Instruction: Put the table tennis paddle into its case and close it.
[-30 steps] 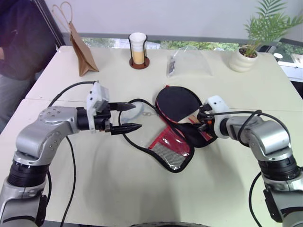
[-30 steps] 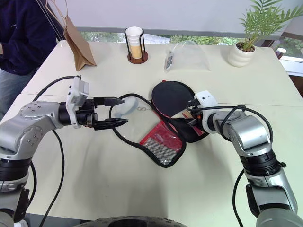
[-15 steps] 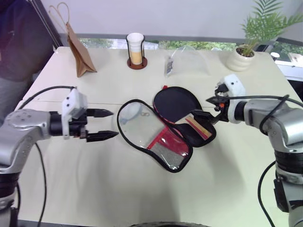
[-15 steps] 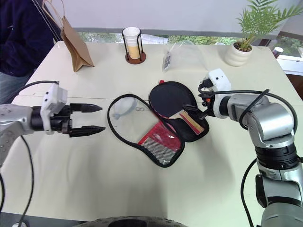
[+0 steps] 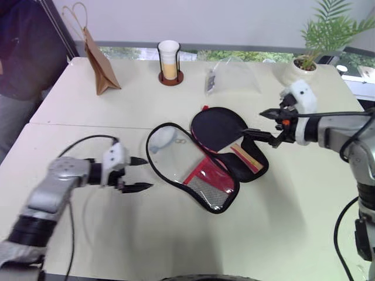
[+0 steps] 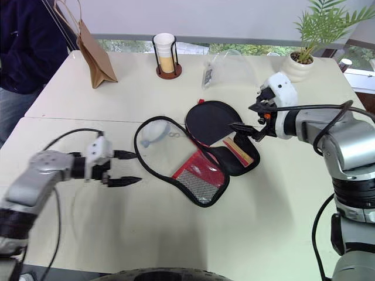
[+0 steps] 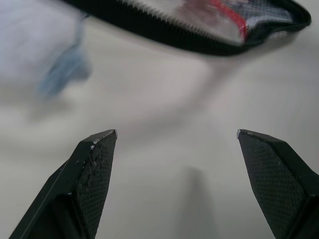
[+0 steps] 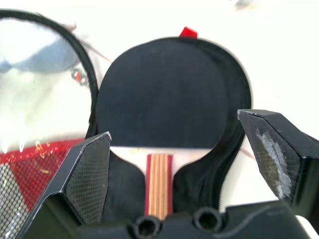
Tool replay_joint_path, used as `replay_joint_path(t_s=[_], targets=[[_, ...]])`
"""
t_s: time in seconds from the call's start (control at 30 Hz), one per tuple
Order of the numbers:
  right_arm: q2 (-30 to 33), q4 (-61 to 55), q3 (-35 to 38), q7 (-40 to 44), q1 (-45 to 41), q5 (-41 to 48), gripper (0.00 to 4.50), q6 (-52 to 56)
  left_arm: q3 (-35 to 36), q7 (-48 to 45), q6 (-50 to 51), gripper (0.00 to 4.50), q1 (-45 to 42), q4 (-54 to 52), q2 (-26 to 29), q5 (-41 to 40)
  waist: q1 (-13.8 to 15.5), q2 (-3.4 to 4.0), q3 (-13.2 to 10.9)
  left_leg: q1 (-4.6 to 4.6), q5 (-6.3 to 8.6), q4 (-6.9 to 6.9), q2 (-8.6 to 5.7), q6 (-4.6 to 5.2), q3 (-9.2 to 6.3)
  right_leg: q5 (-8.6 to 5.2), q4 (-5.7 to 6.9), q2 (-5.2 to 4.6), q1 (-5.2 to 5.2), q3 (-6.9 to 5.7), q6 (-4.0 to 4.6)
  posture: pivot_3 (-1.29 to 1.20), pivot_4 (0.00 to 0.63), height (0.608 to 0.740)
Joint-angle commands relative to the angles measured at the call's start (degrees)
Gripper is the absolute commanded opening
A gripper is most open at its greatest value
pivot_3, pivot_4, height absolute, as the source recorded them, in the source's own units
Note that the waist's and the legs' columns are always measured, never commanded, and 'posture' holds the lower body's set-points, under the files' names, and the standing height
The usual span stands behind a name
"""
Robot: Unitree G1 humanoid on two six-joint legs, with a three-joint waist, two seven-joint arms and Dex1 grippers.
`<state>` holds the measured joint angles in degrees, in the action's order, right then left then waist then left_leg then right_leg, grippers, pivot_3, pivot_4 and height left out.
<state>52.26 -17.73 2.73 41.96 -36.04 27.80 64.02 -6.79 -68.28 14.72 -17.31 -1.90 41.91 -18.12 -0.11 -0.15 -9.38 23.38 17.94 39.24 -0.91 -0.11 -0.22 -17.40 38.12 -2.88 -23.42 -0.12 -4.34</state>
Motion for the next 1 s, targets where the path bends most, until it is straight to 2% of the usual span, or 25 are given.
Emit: replay_joint_path(t_s=[0.03,0.17,0.3,0.43,0.57,0.63,0.77,0.87,1.0], targets=[[2.17,-1.63,3.6,-0.14,-1.05,0.22,4.48,-0.51,-1.72,0.32,-1.86,4.01,-5.23,1.96,-4.03,0.43,0.2,-0.02,0.01,0.01,0.0,0.0,-0.01,0.0,0.0,0.0,0.01,0.0,-0.01,0.0,0.0,0.0,0.15,0.74],[4.65,-2.1,8.12,-0.86,-0.8,0.66,4.48,0.73,-2.34,0.63,-1.17,4.01,-15.32,8.95,-12.35,-1.08,0.83,-0.01,0.02,0.01,-0.01,0.03,-0.02,0.0,0.02,0.0,0.04,0.02,-0.02,0.01,0.0,0.0,0.15,0.74],[7.03,-1.89,13.28,-1.92,0.42,0.82,4.48,2.04,-2.76,1.92,-3.86,4.01,-26.73,22.01,-22.52,-0.01,1.29,-0.03,0.02,0.05,-0.03,0.19,-0.1,0.05,-0.01,0.02,0.04,0.0,0.04,-0.03,-0.03,0.0,0.15,0.74],[7.77,-2.18,16.88,-3.44,3.14,0.44,4.48,2.61,-2.14,4.6,-9.42,4.01,-38.32,40.22,-32.61,2.13,0.93,-0.04,0.02,0.07,0.02,0.34,-0.15,0.16,-0.01,0.02,0.08,0.0,0.07,-0.03,-0.04,0.0,0.15,0.74],[6.91,-3.34,18.9,-4.83,6.4,1.13,4.48,3.82,-4.1,14.66,-18.77,4.01,-47.32,59.93,-40.31,10.22,0.73,-0.05,0.01,0.08,0.04,0.33,-0.15,0.19,0.01,0.02,0.07,0.02,0.05,-0.02,-0.05,0.0,0.15,0.74],[6.09,-3.92,18.61,-5.03,8.11,1.77,4.48,4.47,-5.97,17.91,-22.25,4.01,-48.87,66.01,-42.26,14.45,0.57,-0.05,0.01,0.07,0.05,0.31,-0.14,0.2,0.02,0.02,0.07,0.05,0.03,0.01,-0.05,0.0,0.15,0.74],[5.02,-2.01,16.11,-4.32,10.87,2.71,4.48,5.34,-4.96,14.67,-25.1,4.01,-49.78,68.73,-42.78,15.72,0.44,-0.05,0.01,0.04,0.01,0.19,-0.11,0.16,0.02,0.02,0.09,0.1,-0.06,0.06,-0.05,0.0,0.15,0.74],[3.92,2.24,13.87,-2.43,10.71,3.72,4.48,4.95,-2.24,9.9,-24.49,4.01,-49.98,66.35,-41.34,13.57,0.72,-0.05,0.01,0.05,-0.14,0.19,-0.12,-0.1,0.03,0.02,0.09,0.08,-0.08,0.08,-0.05,0.0,0.15,0.74],[3.84,8.51,9.13,1.26,10.06,2.8,4.48,0.85,-0.18,2.28,-20.44,4.01,-47.95,57.46,-38.08,10.26,0.91,-0.05,0.02,0.06,-0.18,0.22,-0.14,-0.16,0.02,0.02,0.09,0.06,-0.06,0.07,-0.05,0.0,0.15,0.74]])
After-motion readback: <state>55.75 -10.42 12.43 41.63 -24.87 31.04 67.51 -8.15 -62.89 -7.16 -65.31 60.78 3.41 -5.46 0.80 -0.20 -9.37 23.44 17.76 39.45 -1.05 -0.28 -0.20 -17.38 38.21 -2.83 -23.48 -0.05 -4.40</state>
